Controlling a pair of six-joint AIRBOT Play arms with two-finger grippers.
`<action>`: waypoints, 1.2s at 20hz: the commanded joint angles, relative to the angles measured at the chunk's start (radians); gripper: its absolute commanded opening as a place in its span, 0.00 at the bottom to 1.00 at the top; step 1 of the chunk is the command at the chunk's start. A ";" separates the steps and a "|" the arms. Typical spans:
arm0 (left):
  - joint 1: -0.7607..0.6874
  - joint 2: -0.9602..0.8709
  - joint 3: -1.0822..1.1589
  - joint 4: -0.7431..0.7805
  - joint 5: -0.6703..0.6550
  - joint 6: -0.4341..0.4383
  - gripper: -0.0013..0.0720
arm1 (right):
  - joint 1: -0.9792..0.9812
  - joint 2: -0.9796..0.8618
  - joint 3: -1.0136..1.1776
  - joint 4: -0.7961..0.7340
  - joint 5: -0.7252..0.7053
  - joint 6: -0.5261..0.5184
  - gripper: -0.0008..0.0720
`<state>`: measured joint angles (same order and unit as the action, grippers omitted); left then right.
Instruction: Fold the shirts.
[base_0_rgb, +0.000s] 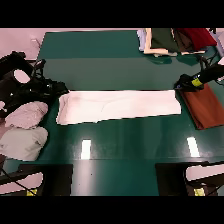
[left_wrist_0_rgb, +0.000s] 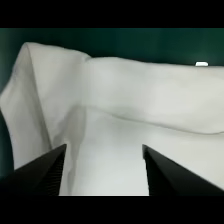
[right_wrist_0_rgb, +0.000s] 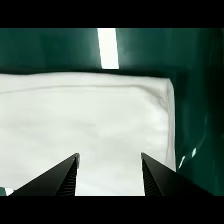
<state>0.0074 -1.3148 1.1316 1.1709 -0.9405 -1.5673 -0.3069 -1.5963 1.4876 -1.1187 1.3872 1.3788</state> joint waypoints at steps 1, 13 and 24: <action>0.000 -0.013 0.051 -0.008 -0.052 -0.010 0.62 | -0.077 -0.037 -0.005 0.105 0.071 -0.086 0.65; -0.264 -0.015 0.054 -0.035 0.029 -0.057 0.04 | -0.156 -0.143 -0.268 0.263 0.001 -0.212 0.72; -0.541 -0.363 0.269 -0.141 0.188 -0.082 0.04 | -0.067 0.168 -0.187 0.395 -0.042 -0.245 0.03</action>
<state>-0.4694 -1.5562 1.3113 1.0546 -0.7731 -1.6451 -0.3981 -1.5166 1.2541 -0.8043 1.3033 1.1378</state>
